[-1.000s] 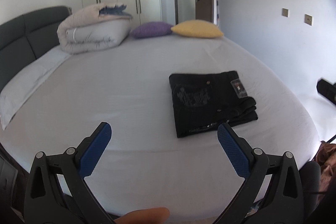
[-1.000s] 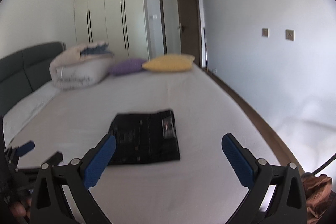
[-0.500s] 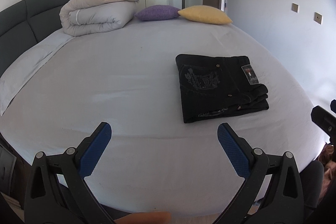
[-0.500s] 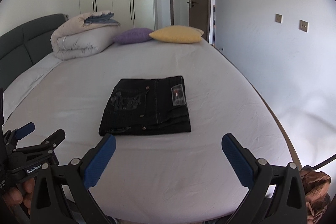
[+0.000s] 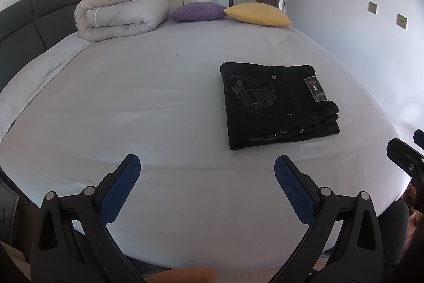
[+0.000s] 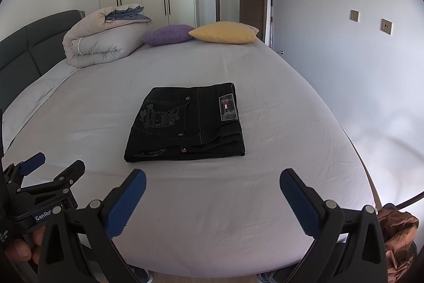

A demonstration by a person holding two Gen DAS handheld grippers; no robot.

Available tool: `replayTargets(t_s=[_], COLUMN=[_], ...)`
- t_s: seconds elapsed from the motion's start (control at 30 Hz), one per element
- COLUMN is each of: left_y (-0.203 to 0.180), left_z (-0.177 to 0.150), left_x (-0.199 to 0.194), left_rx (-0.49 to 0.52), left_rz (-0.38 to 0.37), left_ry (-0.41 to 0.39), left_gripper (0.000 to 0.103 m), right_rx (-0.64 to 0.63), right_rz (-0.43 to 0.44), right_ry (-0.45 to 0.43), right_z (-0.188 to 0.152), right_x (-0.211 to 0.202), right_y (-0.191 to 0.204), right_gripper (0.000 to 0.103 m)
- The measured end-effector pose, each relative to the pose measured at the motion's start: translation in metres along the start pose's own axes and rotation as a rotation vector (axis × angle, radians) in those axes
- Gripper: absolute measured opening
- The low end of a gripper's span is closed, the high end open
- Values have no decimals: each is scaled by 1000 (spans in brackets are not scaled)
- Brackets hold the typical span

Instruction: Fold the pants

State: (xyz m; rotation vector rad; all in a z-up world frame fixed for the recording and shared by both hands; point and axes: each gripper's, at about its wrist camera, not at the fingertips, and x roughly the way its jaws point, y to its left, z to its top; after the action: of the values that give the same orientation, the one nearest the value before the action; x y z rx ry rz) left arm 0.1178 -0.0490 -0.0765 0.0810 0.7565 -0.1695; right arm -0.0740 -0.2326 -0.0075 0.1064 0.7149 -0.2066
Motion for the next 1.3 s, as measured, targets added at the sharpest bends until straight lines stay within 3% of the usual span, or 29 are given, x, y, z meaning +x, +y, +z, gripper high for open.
replayTargets(t_s=[1.3], left_y=[-3], left_z=[-7], left_x=[3], left_rx=[-10], left_rz=[-3], left_ry=[10], left_gripper=[103], right_rx=[2], right_rz=[10], right_ry=[19], right_z=[-10], right_x=[8], right_y=[0], right_gripper=[103])
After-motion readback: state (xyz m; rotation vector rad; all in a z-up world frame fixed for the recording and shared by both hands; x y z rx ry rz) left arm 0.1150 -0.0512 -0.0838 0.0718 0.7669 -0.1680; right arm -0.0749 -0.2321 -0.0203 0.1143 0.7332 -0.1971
